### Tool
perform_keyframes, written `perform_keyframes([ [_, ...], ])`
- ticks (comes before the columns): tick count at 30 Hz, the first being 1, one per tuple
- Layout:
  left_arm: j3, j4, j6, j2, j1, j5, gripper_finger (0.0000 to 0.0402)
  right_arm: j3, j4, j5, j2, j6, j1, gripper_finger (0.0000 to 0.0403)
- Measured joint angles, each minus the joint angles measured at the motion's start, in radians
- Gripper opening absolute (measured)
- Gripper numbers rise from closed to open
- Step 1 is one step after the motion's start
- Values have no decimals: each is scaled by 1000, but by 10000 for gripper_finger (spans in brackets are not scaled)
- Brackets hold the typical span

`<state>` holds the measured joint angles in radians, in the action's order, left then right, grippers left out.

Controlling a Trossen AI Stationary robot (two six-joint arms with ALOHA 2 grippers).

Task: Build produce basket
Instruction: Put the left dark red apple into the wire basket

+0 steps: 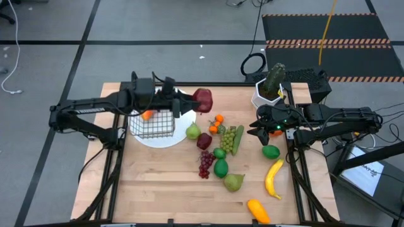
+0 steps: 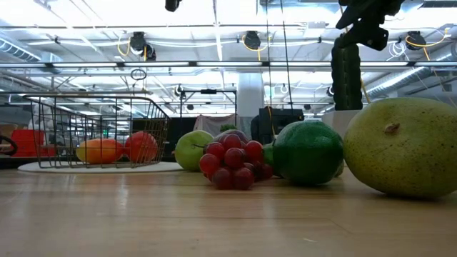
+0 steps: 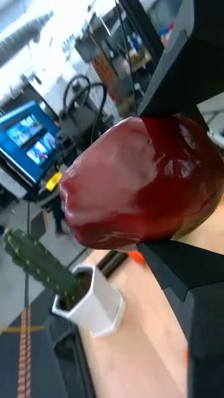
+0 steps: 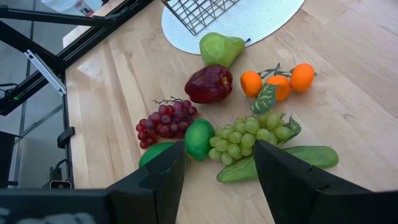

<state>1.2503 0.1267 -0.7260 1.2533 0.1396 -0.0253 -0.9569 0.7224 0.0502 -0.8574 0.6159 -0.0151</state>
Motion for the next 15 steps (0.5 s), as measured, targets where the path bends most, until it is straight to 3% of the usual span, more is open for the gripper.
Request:
perform_keyframes([
  [15, 3, 247, 81, 0, 7, 79, 315, 0, 0, 0, 0, 0, 0, 185],
])
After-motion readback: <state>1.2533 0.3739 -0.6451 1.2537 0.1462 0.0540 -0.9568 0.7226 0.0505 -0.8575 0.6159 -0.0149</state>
